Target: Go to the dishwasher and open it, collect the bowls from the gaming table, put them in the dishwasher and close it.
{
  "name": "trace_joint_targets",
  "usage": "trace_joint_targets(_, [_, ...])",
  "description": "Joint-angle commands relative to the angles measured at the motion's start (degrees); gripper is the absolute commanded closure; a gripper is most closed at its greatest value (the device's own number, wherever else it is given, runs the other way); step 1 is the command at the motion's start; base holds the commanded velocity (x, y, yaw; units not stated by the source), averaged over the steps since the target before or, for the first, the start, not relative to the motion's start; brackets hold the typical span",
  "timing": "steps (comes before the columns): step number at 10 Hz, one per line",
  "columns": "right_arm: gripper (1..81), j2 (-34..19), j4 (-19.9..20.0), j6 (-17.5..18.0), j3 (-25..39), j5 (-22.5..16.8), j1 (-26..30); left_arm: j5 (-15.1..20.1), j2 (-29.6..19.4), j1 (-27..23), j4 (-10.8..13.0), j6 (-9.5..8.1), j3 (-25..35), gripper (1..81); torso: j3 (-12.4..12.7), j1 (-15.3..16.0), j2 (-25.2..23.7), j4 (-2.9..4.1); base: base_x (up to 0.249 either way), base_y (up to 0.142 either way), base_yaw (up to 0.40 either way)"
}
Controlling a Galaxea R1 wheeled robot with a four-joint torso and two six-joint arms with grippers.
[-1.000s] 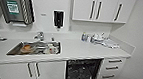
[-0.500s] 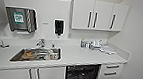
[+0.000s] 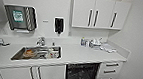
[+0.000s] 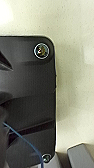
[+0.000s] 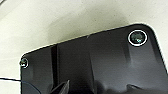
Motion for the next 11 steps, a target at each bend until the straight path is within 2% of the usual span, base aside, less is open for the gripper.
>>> trace_joint_targets(1, [1.0, 0.65, -0.41, -0.02, 0.15, -2.86, 3.17, 2.71, -0.08, -2.73, 0.47, 0.46, 0.17, 1.0, 0.0, -3.65, 5.64, 0.0, 0.0, 0.0, 0.0])
trace_joint_targets(3, [1.0, 0.74, -0.5, -0.2, 0.32, -2.86, 3.09, 2.71, -0.08, -2.73, 0.47, 0.46, 0.08, 1.0, 0.0, -6.25, 9.68, 0.0, 0.0, 0.0, 0.0])
trace_joint_targets(4, [1.0, 0.82, -0.5, -0.2, 0.32, -2.86, 3.0, 2.71, -0.08, -2.73, 0.47, 0.46, 0.08, 1.0, 1.27, -7.45, 11.52, 0.0, 0.0, 0.0, 0.0])
trace_joint_targets(5, [1.0, 0.82, -0.5, -0.2, 0.32, -2.86, 3.09, 2.71, -0.08, -2.73, 0.47, 0.46, 0.08, 1.0, 4.07, -8.74, 13.53, 0.0, 0.0, 0.0, 0.0])
trace_joint_targets(7, [1.0, 0.82, -0.59, -0.2, 0.32, -2.86, 3.0, 2.71, -0.08, -2.73, 0.47, 0.54, 0.08, 1.0, 5.33, -10.62, 16.5, 0.0, 0.0, 0.0, 0.0])
trace_joint_targets(9, [1.0, 0.82, -0.5, -0.2, 0.15, -2.86, 2.91, 2.71, -0.08, -2.73, 0.47, 0.55, 0.08, 1.0, 8.09, -13.17, 20.44, 0.0, 0.0, 0.0, 0.0])
trace_joint_targets(11, [1.0, 0.82, -0.5, -0.2, 0.15, -2.86, 2.82, 2.71, -0.08, -2.73, 0.47, 0.55, 0.08, 1.0, 9.26, -15.64, 24.2, 0.0, 0.0, 0.0, 0.0])
